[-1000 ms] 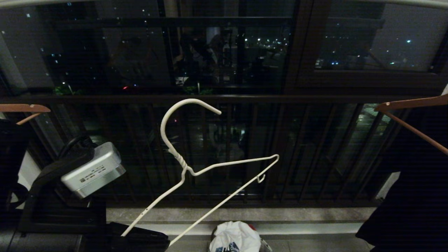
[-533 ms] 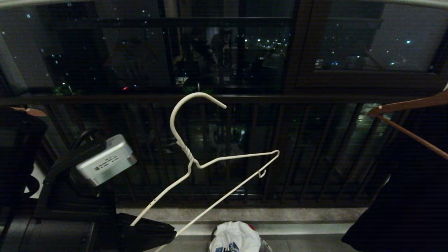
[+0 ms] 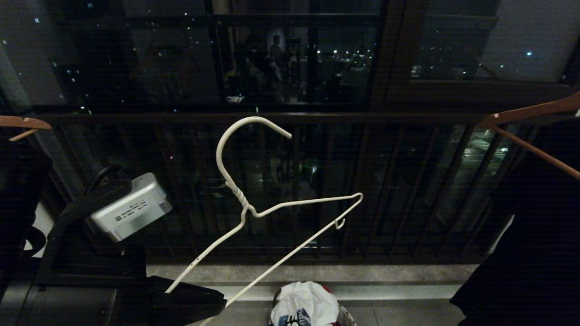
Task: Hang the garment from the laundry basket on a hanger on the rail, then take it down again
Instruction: Pick up the clothes rack on the clothesline
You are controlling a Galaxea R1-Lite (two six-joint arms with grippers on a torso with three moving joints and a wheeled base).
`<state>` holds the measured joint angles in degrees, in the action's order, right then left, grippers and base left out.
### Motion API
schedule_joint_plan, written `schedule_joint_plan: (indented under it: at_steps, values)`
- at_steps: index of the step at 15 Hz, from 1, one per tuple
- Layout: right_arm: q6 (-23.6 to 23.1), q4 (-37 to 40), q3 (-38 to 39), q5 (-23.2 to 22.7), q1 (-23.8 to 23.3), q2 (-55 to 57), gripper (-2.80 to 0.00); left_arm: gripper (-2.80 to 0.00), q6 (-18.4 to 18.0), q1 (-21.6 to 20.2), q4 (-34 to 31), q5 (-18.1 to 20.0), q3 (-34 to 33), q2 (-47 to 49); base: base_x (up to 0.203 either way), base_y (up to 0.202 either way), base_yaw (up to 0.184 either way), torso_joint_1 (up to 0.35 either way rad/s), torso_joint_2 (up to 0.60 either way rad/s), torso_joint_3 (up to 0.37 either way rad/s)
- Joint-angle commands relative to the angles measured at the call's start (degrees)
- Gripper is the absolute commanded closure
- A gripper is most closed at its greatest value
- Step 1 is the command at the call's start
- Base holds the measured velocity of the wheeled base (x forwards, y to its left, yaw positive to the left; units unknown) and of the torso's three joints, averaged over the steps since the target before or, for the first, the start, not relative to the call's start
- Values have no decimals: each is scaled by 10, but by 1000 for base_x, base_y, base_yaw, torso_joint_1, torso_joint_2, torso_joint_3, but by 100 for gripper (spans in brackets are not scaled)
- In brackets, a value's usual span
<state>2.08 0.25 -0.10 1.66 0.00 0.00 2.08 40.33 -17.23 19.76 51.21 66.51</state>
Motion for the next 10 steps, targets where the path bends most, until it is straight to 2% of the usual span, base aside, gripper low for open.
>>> schedule_joint_plan:
  at_steps: [1,10]
  values:
    - [0,0,0,0,0,1,0,0,-1,-1,-1,1,-1,-2,0,0,0,-152,344,180]
    - [1,0,0,0,0,1,0,0,-1,-1,-1,1,-2,-4,0,0,0,-165,364,195]
